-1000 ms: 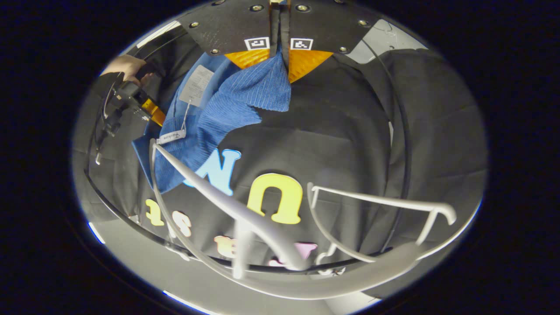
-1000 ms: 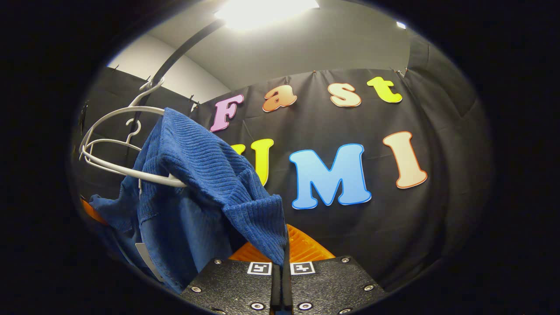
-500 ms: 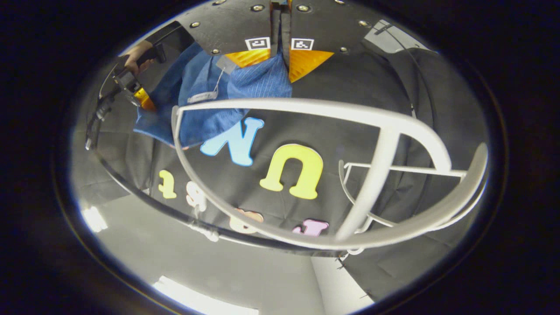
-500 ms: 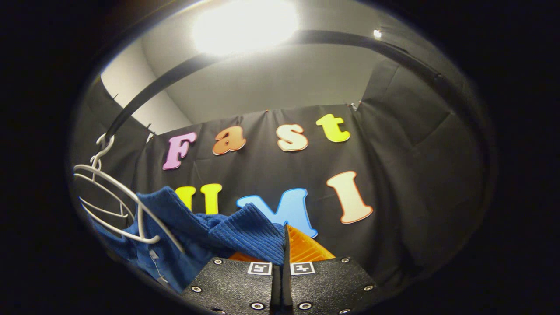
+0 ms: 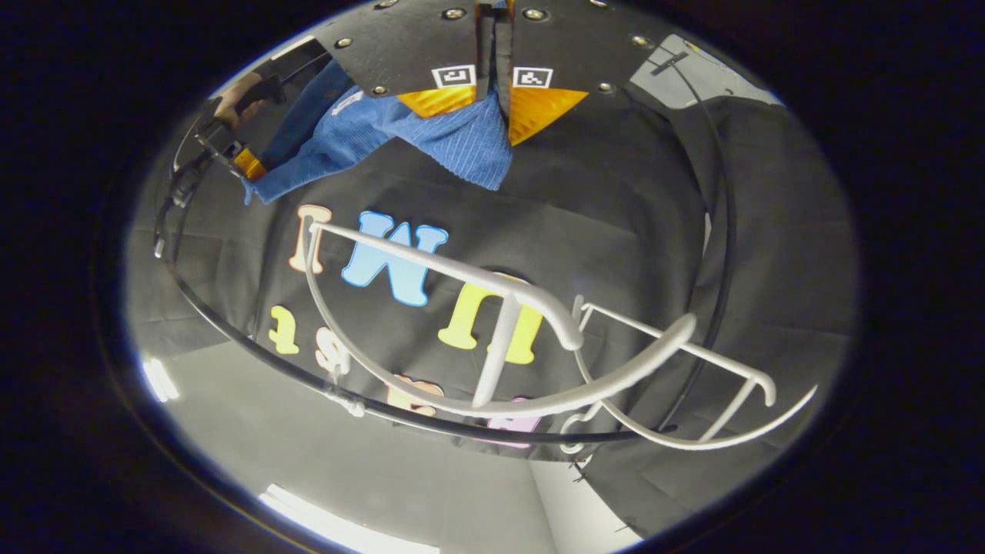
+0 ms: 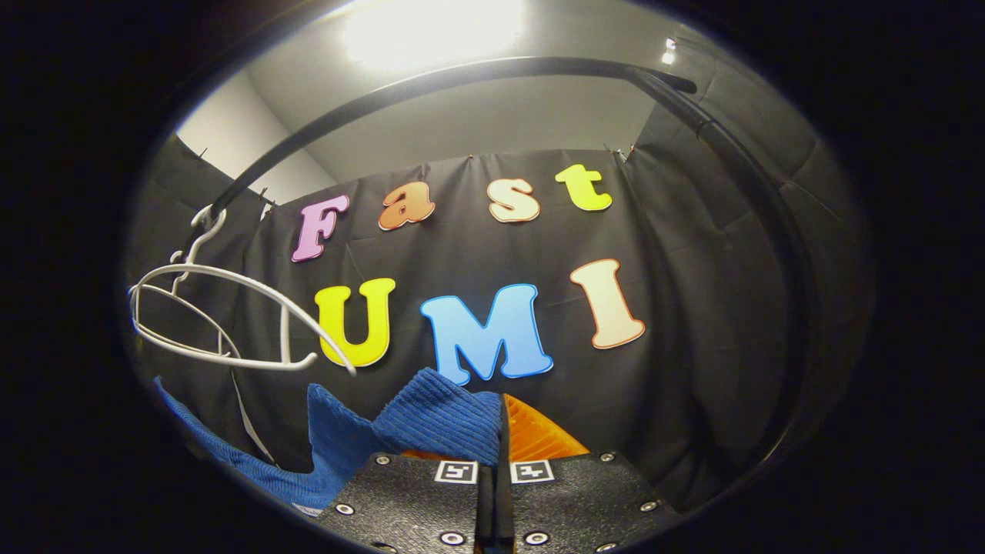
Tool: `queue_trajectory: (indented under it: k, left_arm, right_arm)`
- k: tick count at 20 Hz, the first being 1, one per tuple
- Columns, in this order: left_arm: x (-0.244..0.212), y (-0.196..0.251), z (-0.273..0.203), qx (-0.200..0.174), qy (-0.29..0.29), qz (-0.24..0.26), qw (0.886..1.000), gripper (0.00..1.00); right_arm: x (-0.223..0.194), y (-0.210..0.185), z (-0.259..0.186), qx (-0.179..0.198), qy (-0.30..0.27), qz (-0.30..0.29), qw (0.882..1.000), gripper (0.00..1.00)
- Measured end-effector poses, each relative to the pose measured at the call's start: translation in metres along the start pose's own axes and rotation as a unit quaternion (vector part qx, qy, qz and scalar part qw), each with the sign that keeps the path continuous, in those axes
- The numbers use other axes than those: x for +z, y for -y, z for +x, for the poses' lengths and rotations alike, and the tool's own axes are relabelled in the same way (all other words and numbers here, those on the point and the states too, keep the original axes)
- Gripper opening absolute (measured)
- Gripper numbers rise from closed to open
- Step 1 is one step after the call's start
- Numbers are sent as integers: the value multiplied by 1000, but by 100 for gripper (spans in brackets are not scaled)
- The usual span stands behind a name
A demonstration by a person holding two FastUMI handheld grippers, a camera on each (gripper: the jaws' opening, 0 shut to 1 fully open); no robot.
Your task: Grasp the clothes on the hanger with both hands and then place them into the laundry hamper below.
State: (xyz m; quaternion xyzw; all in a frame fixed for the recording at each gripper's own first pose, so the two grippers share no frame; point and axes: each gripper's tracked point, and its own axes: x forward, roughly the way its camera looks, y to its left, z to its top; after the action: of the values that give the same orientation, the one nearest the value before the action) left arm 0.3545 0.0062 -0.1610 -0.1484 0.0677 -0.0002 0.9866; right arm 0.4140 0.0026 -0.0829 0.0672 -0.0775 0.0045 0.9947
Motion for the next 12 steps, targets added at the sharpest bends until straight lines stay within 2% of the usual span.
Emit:
queue_trajectory:
  k: [5, 9, 12]
  left_arm:
    - [2, -36, -58, -2, -32, 50, 998, 2]
    - [-10, -43, -111, -51, -66, 88, 993, 1]
    - [-33, -37, -131, -93, -89, 95, 987, 2]
  right_arm:
    - [-10, -24, -73, -13, -62, -19, 998, 1]
    - [-19, -56, -152, -21, -112, -43, 993, 1]
    - [-32, -79, -202, -30, -143, -53, 988, 1]
